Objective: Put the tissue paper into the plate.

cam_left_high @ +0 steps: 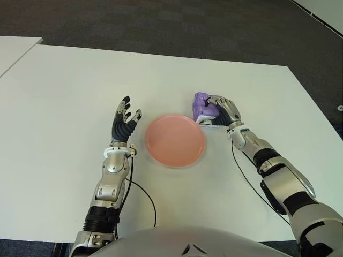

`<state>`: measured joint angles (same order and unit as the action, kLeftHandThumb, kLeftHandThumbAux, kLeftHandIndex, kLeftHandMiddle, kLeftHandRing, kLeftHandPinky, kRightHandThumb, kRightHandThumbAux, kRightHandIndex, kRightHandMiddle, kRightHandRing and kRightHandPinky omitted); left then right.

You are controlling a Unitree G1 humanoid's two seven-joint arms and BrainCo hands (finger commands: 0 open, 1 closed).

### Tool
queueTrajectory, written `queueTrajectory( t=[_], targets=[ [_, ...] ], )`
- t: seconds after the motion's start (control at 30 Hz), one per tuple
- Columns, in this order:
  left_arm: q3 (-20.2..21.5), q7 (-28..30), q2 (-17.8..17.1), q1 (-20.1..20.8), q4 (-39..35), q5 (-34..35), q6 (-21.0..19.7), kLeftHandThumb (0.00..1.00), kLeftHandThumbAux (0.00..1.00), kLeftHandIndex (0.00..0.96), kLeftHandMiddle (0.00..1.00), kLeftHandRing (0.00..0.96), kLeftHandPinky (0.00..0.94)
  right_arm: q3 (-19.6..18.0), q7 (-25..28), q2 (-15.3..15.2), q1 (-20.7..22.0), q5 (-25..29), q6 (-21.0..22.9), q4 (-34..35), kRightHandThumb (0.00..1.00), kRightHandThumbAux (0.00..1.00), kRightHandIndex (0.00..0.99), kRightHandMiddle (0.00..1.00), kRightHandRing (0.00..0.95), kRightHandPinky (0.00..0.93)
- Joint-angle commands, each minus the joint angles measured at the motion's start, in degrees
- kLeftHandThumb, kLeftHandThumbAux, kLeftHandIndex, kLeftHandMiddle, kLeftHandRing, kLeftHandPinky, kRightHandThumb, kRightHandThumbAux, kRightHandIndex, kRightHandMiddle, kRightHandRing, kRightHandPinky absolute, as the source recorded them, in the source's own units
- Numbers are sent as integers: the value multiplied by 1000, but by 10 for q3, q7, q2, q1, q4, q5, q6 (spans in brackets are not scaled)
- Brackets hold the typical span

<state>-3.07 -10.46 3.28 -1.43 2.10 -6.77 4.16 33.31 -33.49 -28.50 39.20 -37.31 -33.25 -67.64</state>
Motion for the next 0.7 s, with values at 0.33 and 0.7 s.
queueTrajectory(
  t=[0.33, 0.7],
  targets=[
    [22, -17, -1, 24, 122, 4, 65, 0, 597, 0, 0, 0, 0, 61, -72, 4, -46, -86, -10, -20, 858, 674, 409, 539, 883, 849],
    [4, -6, 2, -4, 47, 7, 47, 1, 599, 0, 0, 0, 0, 75, -151, 3, -42, -109, -18, -29, 857, 674, 407, 537, 880, 845]
  ],
)
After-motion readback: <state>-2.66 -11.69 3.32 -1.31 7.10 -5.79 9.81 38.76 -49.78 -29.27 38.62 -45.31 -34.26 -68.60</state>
